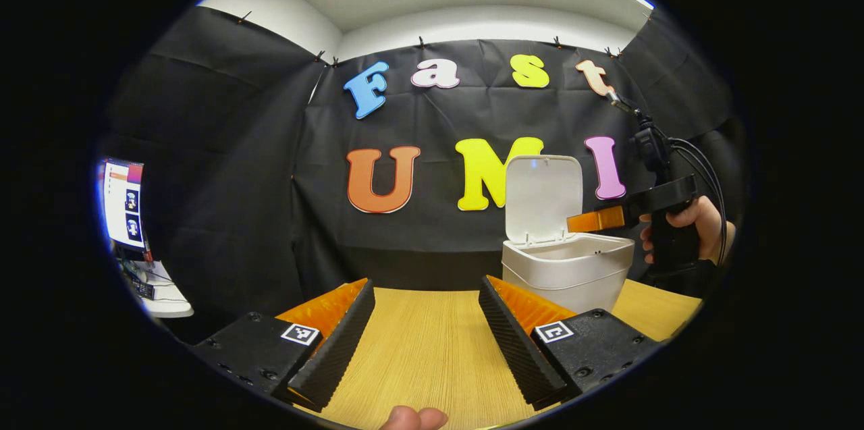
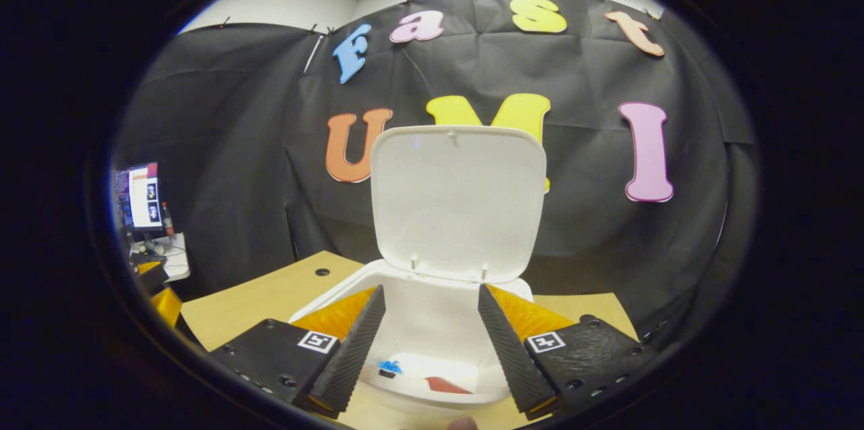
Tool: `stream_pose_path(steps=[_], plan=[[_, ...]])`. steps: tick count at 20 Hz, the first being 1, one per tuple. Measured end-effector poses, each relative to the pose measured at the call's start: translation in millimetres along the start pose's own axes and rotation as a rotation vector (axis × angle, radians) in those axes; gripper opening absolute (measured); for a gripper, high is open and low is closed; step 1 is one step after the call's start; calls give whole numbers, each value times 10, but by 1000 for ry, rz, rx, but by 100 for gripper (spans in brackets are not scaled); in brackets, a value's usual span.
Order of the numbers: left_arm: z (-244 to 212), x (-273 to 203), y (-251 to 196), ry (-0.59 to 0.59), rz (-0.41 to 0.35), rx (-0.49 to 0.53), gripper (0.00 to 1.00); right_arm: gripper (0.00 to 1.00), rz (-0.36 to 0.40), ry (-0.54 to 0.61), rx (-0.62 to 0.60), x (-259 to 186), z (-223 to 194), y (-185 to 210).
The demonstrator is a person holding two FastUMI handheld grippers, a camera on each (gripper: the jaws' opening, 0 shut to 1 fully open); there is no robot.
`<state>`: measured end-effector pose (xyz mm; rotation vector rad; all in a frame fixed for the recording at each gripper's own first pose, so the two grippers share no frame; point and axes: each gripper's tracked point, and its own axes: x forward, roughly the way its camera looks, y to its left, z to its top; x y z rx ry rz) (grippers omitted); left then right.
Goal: Press the lid of the desktop garbage bin to open it, pick up the crumpled paper on the desktop and throw it into the bin, then pick up the pop can on the desktop and drop it into the bin, and finally close the garbage bin lid.
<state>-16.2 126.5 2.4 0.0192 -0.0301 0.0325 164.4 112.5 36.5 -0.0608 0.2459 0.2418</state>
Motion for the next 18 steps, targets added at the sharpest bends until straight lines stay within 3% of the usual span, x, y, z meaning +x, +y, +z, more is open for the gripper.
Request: stream_pose_path(steps=[6,11,18], plan=[[-67,-11,-145,24,-32,-18,100,94,-33,-55,4,-279,184,-46],[-94,-11,-320,31,-69,-31,100,94,-71,-134,17,-540,569,-129],[-18,-35,-314,15,-82,-76,100,93,-100,-198,16,-430,1242,-202]])
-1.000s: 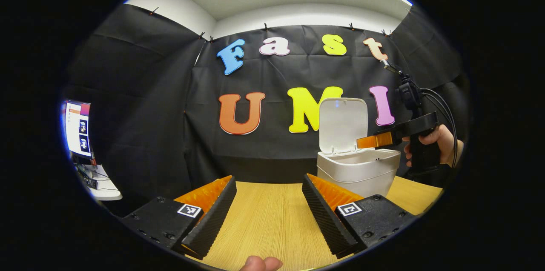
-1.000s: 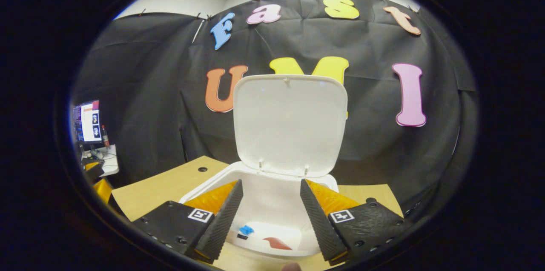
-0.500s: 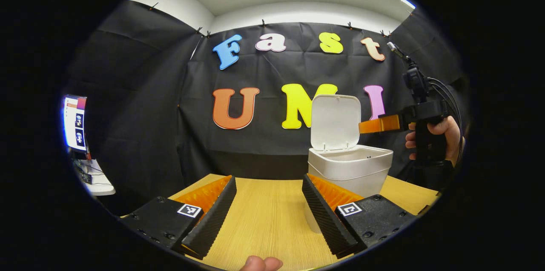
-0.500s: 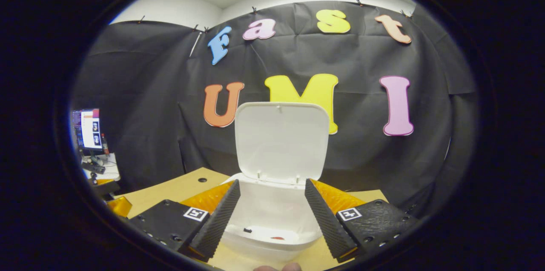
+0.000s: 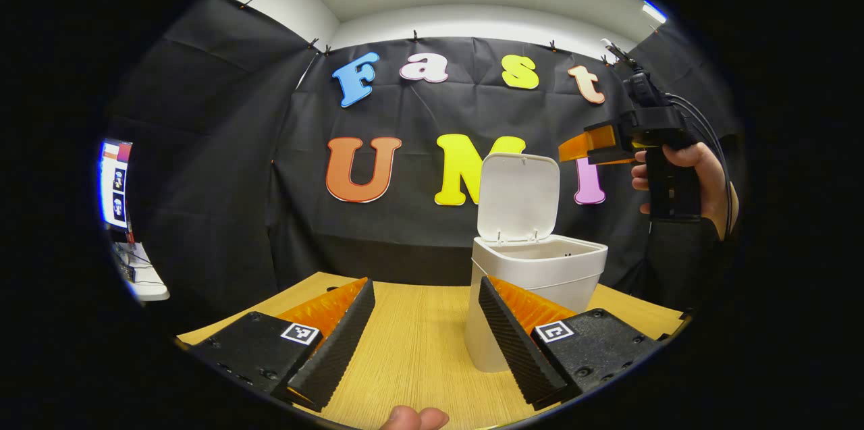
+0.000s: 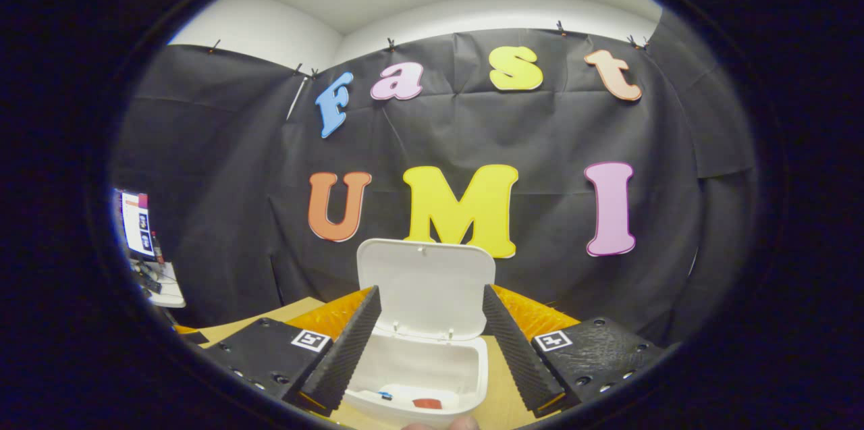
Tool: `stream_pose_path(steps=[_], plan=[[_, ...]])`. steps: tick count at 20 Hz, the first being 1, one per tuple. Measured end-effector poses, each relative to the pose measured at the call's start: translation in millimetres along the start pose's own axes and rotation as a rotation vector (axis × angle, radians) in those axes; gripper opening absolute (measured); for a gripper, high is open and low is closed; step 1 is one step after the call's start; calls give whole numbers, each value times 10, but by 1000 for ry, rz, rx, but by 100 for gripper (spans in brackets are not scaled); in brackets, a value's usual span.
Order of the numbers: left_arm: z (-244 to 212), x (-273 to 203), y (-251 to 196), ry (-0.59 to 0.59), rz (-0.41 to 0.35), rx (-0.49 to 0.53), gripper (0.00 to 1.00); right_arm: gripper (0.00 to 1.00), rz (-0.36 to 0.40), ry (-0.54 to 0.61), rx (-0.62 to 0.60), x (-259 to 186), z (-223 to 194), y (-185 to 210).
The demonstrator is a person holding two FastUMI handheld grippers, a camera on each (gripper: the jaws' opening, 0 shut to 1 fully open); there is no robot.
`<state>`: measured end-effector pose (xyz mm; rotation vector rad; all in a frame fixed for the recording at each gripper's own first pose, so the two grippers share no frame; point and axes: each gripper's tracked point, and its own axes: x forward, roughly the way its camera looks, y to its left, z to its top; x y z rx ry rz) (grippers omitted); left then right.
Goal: Press the lid of the desktop garbage bin to open it, pick up the crumpled paper on the desktop and throw it into the bin, then pick up the pop can on the desktop and drop it into the bin, and finally close the garbage bin lid.
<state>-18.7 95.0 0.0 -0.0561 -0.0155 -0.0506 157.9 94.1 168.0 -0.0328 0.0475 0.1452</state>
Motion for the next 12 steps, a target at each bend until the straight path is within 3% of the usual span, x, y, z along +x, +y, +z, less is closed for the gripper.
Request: stream_pose_path(steps=[8,12], plan=[[456,14,241,-73,71,25,100,93,-31,-48,-1,654,453,37],[508,36,146,-73,54,16,99,93,-65,-114,-2,1029,698,20]])
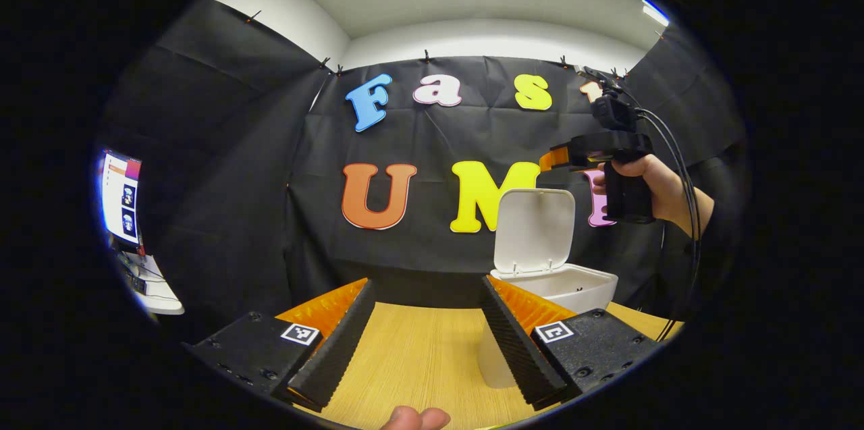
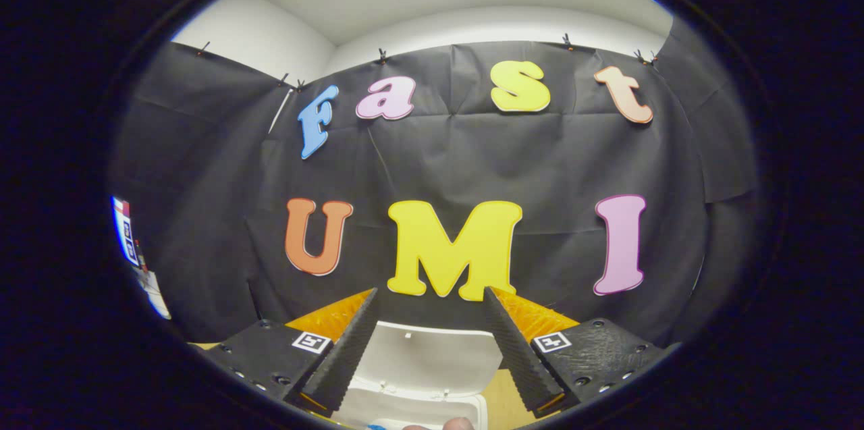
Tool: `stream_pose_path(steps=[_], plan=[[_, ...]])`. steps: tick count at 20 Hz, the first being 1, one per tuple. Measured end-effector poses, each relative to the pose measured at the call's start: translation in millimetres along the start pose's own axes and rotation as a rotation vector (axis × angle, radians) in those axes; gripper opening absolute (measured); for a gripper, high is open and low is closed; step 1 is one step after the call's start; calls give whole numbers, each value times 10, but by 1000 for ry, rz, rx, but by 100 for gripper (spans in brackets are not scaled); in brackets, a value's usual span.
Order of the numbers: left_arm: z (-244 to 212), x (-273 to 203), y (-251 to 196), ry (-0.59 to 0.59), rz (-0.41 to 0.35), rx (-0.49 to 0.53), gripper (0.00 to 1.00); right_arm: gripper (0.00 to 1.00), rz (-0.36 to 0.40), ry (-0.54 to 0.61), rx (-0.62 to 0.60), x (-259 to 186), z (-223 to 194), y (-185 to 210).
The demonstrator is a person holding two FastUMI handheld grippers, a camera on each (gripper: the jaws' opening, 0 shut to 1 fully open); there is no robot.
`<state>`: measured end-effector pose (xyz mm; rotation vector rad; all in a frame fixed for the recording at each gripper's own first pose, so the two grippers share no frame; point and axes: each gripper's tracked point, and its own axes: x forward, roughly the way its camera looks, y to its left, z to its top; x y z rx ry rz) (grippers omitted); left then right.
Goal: Press the lid of the desktop garbage bin to open it, pick up the crumpled paper on the desktop and throw it into the bin, then pick up the pop can on the desktop and drop it into the bin, and finally close the garbage bin lid.
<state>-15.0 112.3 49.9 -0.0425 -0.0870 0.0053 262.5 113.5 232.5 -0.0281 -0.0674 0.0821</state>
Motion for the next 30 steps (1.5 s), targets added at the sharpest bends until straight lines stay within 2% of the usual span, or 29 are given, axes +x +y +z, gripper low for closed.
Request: stream_pose_path(steps=[5,16,24,30], plan=[[-98,48,12,19,2,-1,100,92,-24,-16,78,368,-18,26],[-117,98,-14,27,-10,-9,100,93,-18,68,51,600,-359,63],[-132,47,-30,35,-5,-8,100,93,6,142,62,497,-522,91],[-128,-9,-140,30,-37,-7,100,94,66,206,59,81,-647,188]])
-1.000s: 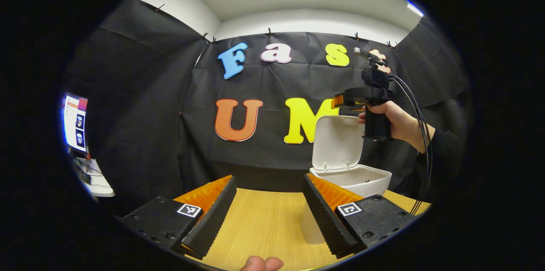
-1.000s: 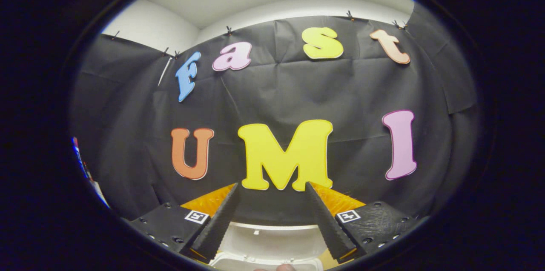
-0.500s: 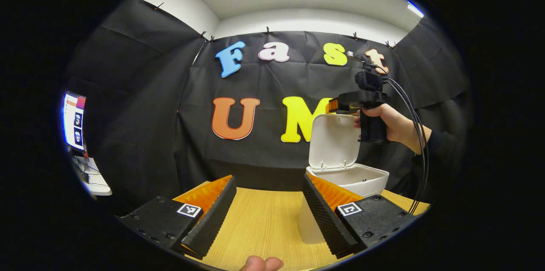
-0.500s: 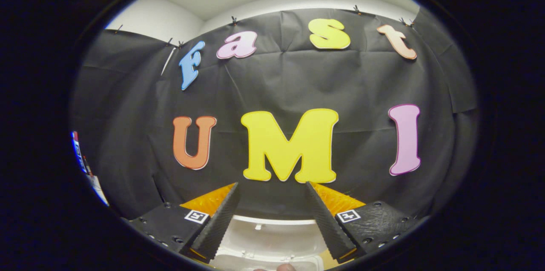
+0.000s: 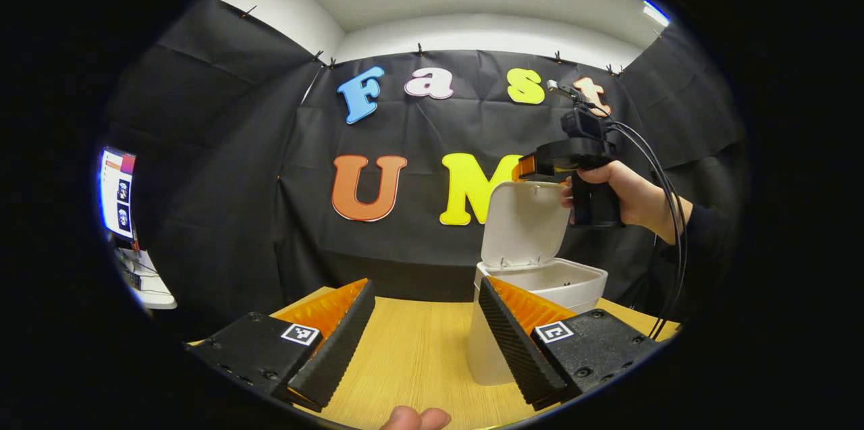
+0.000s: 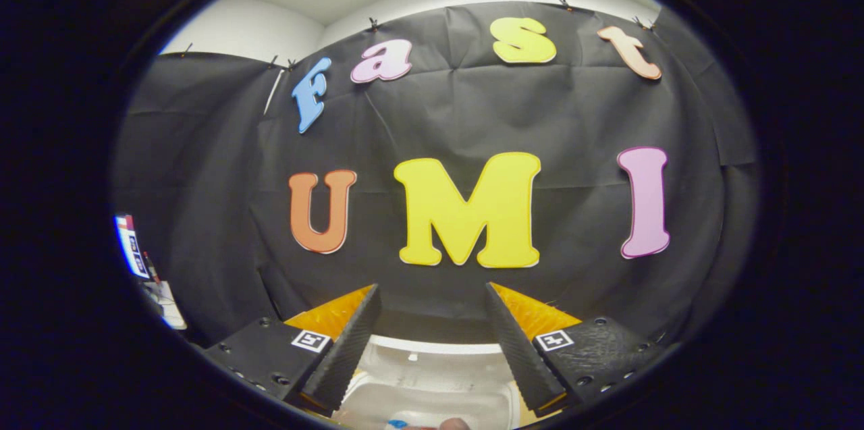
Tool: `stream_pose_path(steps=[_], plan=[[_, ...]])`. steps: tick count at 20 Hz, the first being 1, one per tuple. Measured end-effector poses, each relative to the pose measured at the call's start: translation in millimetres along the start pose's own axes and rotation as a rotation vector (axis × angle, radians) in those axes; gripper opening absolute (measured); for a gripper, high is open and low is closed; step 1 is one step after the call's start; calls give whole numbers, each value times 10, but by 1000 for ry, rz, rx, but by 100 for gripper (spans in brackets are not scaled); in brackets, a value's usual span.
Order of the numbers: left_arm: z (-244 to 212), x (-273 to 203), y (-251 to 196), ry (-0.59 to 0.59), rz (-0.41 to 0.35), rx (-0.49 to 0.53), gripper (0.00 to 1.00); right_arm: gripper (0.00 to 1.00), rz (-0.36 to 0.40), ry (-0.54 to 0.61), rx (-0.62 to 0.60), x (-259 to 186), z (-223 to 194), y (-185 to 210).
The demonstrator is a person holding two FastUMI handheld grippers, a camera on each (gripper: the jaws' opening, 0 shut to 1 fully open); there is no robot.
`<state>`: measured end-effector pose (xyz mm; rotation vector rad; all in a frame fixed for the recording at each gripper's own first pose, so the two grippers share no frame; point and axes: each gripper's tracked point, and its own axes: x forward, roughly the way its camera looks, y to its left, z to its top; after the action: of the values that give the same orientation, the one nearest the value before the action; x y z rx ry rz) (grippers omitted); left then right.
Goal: Press the lid of the desktop garbage bin to open it, pick up the crumpled paper on the desktop and throw it into the bin, then pick up the pop can on the desktop and drop it into the bin, and finally close the garbage bin lid.
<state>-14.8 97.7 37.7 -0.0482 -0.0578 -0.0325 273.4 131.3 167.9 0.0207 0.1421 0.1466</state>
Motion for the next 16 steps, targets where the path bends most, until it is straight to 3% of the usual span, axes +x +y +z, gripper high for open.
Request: stream_pose_path(steps=[7,16], plan=[[-89,-152,-284,10,-27,-18,99,94,53,86,-8,-618,-614,83],[-213,-267,-412,30,-52,-28,99,94,34,146,33,-1015,-1561,54]])
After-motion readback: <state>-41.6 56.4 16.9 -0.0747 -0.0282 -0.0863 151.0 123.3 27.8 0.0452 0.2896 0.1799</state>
